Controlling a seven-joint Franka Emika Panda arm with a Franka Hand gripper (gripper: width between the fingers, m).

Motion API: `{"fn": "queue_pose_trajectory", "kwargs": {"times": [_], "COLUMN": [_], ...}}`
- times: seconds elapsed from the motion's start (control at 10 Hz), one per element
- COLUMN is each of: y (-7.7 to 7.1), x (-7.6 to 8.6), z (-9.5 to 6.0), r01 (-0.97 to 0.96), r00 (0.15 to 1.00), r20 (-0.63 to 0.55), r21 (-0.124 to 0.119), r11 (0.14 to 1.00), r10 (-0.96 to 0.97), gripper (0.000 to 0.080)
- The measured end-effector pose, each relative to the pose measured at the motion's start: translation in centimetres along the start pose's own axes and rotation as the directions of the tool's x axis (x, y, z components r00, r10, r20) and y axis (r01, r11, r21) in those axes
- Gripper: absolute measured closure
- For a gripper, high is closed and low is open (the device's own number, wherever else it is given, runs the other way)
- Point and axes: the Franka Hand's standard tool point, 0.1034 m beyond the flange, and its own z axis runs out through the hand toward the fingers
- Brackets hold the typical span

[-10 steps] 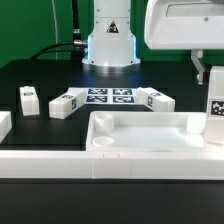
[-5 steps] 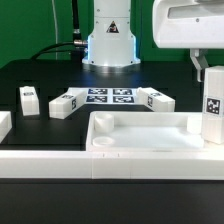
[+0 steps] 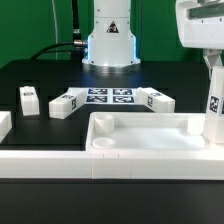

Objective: Assemble desk

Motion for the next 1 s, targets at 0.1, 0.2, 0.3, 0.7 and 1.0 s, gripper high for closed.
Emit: {"fn": "queue_pose_trajectory", "kwargs": {"times": [0.1,0.2,0.3,0.7,1.0], "y": [0.11,0.26,0.12,-0.01,0.17], "x": [-0.03,-0.03,-0.14,-0.30,0.00], "z": [0.06,0.04,-0.12,-0.14,-0.08], "r01": [0.055,0.107,0.202,0.483,0.712], "r00": [0.998,0.994,0.979,0.876,0.702], "r20": [0.002,0.013,0.022,0.039,0.059], "r21": [-0.007,-0.032,-0.050,-0.048,-0.065], "r11": [0.998,0.994,0.978,0.874,0.699], "r10": [-0.055,-0.106,-0.201,-0.482,-0.710], "gripper": [0.0503,0.0273,0.0273,0.0154,0.0151]}}
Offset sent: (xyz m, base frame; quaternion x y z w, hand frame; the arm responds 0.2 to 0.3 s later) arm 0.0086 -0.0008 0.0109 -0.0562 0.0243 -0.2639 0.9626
